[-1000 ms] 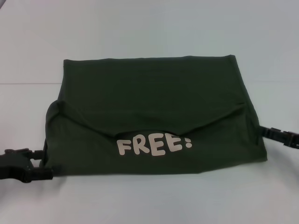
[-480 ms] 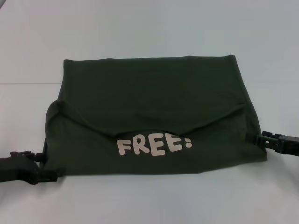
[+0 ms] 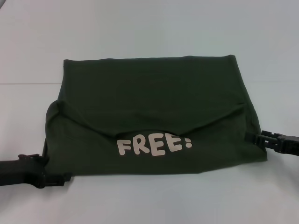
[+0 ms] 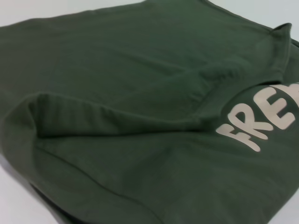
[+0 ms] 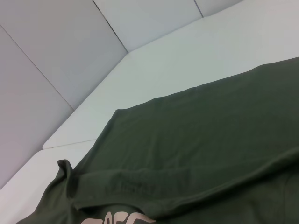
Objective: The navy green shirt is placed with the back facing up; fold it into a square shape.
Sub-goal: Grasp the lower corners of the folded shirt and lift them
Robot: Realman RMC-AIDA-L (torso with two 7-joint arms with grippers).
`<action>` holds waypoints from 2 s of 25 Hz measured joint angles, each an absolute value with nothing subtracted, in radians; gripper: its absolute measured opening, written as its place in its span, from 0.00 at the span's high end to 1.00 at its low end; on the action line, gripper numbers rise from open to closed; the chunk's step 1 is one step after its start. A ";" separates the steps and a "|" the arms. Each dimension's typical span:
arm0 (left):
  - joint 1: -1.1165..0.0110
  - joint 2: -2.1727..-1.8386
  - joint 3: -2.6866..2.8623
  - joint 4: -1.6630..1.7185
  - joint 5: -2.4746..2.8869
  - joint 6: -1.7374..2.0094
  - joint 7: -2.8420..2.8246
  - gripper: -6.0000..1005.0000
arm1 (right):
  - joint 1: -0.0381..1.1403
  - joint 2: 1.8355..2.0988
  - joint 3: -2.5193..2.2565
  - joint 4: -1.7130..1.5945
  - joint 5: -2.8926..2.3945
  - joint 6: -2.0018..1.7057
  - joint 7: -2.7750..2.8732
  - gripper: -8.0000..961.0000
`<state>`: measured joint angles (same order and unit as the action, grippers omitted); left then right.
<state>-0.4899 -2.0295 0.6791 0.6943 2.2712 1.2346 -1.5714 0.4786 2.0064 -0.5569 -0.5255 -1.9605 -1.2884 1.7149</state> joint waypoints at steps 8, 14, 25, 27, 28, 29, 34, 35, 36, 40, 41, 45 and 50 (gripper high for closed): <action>-0.488 -2.029 0.681 0.698 2.268 1.259 -1.573 0.14 | 0.479 2.008 -0.557 -0.525 -1.960 -1.278 1.715 0.04; -0.489 -2.031 0.681 0.701 2.279 1.248 -1.563 0.20 | 0.479 2.008 -0.557 -0.525 -1.960 -1.276 1.715 0.04; -0.484 -2.043 0.673 0.707 2.279 1.203 -1.528 0.67 | 0.479 2.010 -0.557 -0.525 -1.960 -1.278 1.715 0.04; -0.484 -2.040 0.673 0.708 2.276 1.208 -1.528 0.75 | 0.479 2.010 -0.557 -0.525 -1.960 -1.280 1.716 0.04; -0.485 -2.040 0.673 0.708 2.276 1.208 -1.528 0.79 | 0.479 2.010 -0.557 -0.525 -1.960 -1.280 1.717 0.04; -0.486 -2.039 0.674 0.708 2.276 1.208 -1.528 0.81 | 0.479 2.010 -0.557 -0.525 -1.960 -1.280 1.717 0.04; -0.488 -2.038 0.680 0.709 2.280 1.211 -1.523 0.87 | 0.481 2.009 -0.557 -0.525 -1.960 -1.281 1.718 0.04; -0.488 -2.038 0.681 0.709 2.280 1.212 -1.521 0.89 | 0.481 2.007 -0.560 -0.527 -1.962 -1.283 1.721 0.04; -0.489 -2.038 0.681 0.710 2.280 1.213 -1.519 0.90 | 0.482 2.003 -0.564 -0.532 -1.965 -1.285 1.729 0.04; -0.490 -2.040 0.681 0.720 2.279 1.215 -1.518 0.95 | 0.485 1.979 -0.588 -0.630 -2.033 -1.339 1.885 0.04; -0.490 -2.040 0.681 0.722 2.278 1.216 -1.518 0.95 | 0.487 1.972 -0.593 -0.676 -2.063 -1.358 1.946 0.04; -0.491 -2.040 0.681 0.725 2.274 1.216 -1.517 0.95 | 0.515 1.943 -0.623 -0.845 -2.218 -1.434 2.207 0.04; -0.491 -2.043 0.680 0.734 2.274 1.217 -1.516 0.95 | 0.607 1.899 -0.647 -0.912 -2.422 -1.503 2.448 0.04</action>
